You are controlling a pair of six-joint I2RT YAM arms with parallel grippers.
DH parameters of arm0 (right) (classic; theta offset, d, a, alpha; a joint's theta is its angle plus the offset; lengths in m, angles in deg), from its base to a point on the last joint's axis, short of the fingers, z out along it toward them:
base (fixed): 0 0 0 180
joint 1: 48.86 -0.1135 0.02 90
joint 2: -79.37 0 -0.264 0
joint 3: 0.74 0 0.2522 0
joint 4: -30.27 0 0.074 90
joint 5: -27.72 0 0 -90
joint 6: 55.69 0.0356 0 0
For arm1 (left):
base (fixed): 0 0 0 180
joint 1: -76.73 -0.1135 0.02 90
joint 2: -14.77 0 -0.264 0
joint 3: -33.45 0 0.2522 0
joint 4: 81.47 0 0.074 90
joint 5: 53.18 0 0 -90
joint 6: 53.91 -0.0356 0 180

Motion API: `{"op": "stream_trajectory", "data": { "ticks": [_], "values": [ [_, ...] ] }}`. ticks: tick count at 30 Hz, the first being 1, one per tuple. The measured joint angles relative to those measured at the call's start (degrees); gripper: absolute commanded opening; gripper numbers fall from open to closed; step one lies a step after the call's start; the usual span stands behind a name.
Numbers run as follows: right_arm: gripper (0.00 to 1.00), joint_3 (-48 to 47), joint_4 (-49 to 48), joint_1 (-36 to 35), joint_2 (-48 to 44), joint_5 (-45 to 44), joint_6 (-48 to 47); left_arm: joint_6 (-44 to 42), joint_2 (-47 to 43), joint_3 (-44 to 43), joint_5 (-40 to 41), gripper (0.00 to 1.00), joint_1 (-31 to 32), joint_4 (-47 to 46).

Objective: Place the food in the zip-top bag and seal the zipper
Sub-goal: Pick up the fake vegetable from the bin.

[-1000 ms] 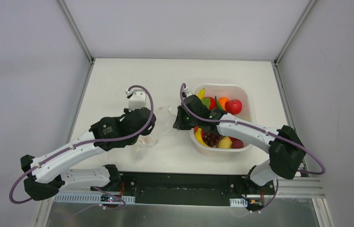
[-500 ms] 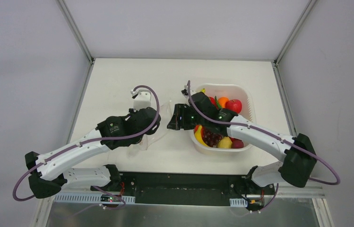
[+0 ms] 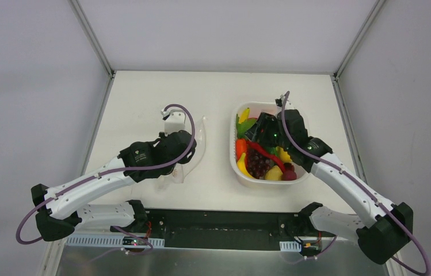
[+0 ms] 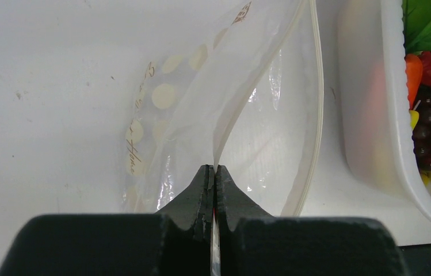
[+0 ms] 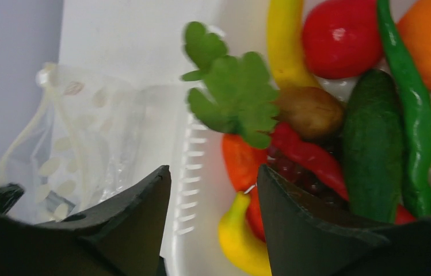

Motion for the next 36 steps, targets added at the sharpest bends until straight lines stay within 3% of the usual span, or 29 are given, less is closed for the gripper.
{"op": "stream_trajectory", "data": {
  "ticks": [4,16,27,31,36],
  "values": [
    [0.56,2.19,0.94,5.57,3.76,4.09,-0.13,-0.02,0.00,0.00,-0.48,0.00,0.00,-0.26],
    [0.47,2.62,-0.48,6.03,9.73,13.16,-3.30,-0.02,0.00,0.02,-1.57,0.00,0.00,-0.74],
    [0.51,2.62,-4.48,6.03,16.13,15.54,-7.23,-0.09,0.31,0.02,-1.90,0.00,0.00,-1.07],
    [0.40,2.62,-5.81,6.03,18.01,16.83,-7.87,-0.15,0.33,0.02,-1.90,0.00,0.00,-1.09],
    [0.17,2.82,-6.97,6.08,18.12,16.83,-8.13,-0.26,0.72,0.02,-1.90,0.00,0.00,-1.11]
  ]
}}
